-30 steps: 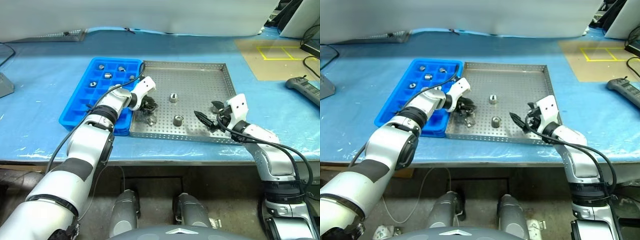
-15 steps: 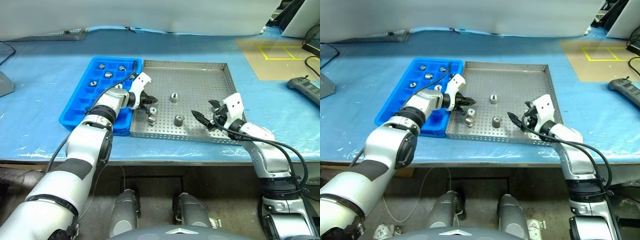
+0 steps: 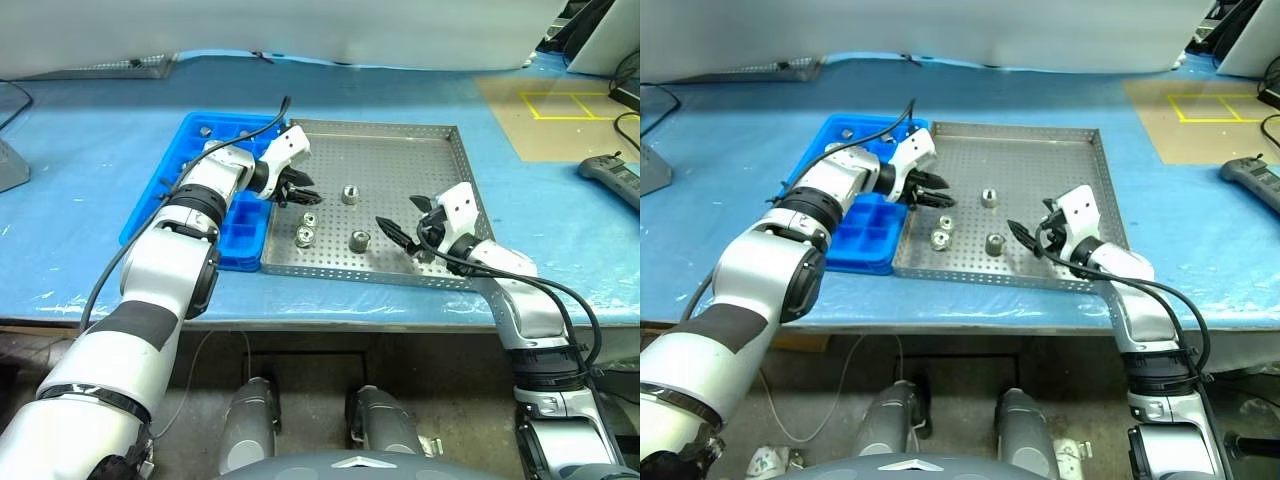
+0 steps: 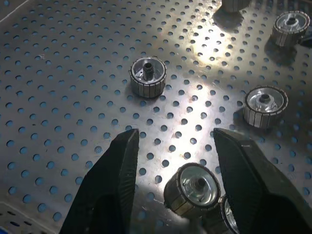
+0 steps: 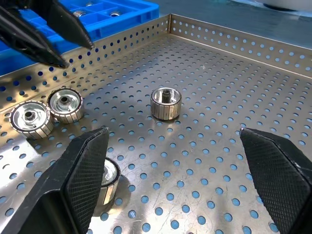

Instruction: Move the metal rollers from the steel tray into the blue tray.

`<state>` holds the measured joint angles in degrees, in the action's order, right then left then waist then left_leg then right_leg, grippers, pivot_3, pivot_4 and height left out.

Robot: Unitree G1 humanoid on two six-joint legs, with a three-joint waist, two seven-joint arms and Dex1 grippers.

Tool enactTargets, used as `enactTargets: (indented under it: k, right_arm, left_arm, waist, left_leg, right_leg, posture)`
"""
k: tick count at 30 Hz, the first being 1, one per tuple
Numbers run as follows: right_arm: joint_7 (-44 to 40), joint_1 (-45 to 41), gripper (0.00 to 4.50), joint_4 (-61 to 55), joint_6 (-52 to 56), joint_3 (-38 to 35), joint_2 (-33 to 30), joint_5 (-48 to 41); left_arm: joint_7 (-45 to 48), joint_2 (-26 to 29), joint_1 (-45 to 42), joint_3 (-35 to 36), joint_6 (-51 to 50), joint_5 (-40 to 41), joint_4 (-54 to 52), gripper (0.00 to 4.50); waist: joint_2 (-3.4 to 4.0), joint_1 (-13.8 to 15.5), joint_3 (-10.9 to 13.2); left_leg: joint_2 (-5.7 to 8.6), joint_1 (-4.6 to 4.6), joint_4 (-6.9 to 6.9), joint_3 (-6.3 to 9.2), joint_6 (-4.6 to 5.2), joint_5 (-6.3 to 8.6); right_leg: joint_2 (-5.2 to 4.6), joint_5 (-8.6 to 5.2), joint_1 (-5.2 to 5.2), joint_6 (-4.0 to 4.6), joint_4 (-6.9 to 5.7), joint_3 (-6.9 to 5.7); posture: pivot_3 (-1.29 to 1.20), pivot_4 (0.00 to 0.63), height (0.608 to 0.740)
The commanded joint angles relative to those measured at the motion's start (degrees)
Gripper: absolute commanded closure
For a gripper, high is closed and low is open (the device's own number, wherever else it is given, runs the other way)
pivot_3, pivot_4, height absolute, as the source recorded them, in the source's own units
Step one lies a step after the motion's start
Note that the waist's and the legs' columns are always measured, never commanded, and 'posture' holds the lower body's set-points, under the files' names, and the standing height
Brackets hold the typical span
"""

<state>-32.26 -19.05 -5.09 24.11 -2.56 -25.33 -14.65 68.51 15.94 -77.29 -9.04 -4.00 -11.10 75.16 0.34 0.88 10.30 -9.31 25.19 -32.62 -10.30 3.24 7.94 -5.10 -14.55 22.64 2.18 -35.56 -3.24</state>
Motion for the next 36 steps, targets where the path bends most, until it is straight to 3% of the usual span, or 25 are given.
enactTargets:
  k: [1,13,17,20,24,30,34,36]
  right_arm:
    - [0.59,0.2,0.0,-0.68,-1.47,0.02,0.41,0.45]
    - [3.37,2.08,0.0,-1.42,-2.77,0.47,3.68,1.95]
    - [5.08,2.81,0.0,-1.49,-3.6,0.86,5.07,2.73]
    - [6.16,3.45,0.0,-1.46,-4.63,0.88,5.69,3.6]
    - [6.97,3.48,0.0,-0.89,-5.75,0.66,6.1,4.14]
    - [7.27,2.38,0.0,0.77,-6.8,0.95,6.51,4.57]
    - [7.12,1.54,0.0,1.92,-7.38,1.48,6.86,4.91]
    - [6.92,1.16,0.0,2.45,-7.59,1.81,7.0,5.08]
  left_arm:
    - [3.54,0.69,-2.25,-0.84,-0.58,-1.0,0.29,1.89]
    - [0.6,-2.61,0.68,-2.43,-3.46,-3.77,1.62,1.89]
    - [-2.24,-2.12,2.89,-7.21,-1.18,-8.91,2.25,1.89]
    - [-8.15,-3.06,3.32,-5.54,0.52,-7.7,2.31,1.89]
    - [-11.37,-4.3,2.48,-0.25,-1.64,-3.22,2.53,0.69]
    - [-8.21,-3.93,3.02,0.9,-3.03,-2.89,2.48,0.69]
    - [-6.61,-3.03,4.24,-1.35,-2.2,-5.16,2.34,1.52]
    - [-4.47,-2.56,4.62,-2.36,-2.35,-5.94,2.38,1.52]
  waist:
    - [0.0,-0.01,0.0]
    - [0.0,-0.1,0.0]
    - [0.0,-0.22,0.0]
    - [0.0,-0.54,0.0]
    - [-0.01,-1.18,0.01]
    - [-0.02,-1.67,0.01]
    - [-0.02,-1.71,0.01]
    - [-0.02,-1.76,0.01]
  left_leg:
    - [0.0,0.0,0.0,0.0,0.0,0.0]
    - [0.0,0.0,-0.01,-0.03,0.0,0.0]
    - [-0.01,-0.02,-0.01,-0.03,0.0,0.0]
    - [-0.01,-0.25,0.0,-0.03,-0.02,0.01]
    - [0.0,-0.25,-0.04,-0.02,-0.18,0.09]
    - [0.0,0.0,-0.02,-0.02,0.01,0.0]
    - [0.0,0.05,0.0,-0.03,0.02,0.0]
    - [0.0,0.03,-0.01,-0.03,0.02,0.0]
  right_leg:
    - [0.0,0.0,0.0,0.0,0.0,0.0]
    - [-0.01,0.0,0.0,0.0,-0.01,0.0]
    - [0.0,0.0,0.0,0.0,-0.02,0.0]
    - [0.0,0.0,-0.21,0.0,-0.01,0.01]
    - [0.0,0.01,-0.26,0.02,0.0,0.01]
    - [0.0,0.03,-0.01,0.04,0.03,0.01]
    - [0.0,0.03,0.06,0.04,0.03,0.01]
    - [0.0,0.03,0.05,0.04,0.03,0.01]
  posture:
    - [-0.29,0.15,0.74]
    - [-0.34,0.15,0.74]
    - [-0.38,0.15,0.74]
    - [-0.39,0.15,0.74]
    - [-0.39,0.15,0.74]
    - [-0.38,0.15,0.74]
    - [-0.37,0.15,0.74]
    - [-0.36,0.15,0.74]
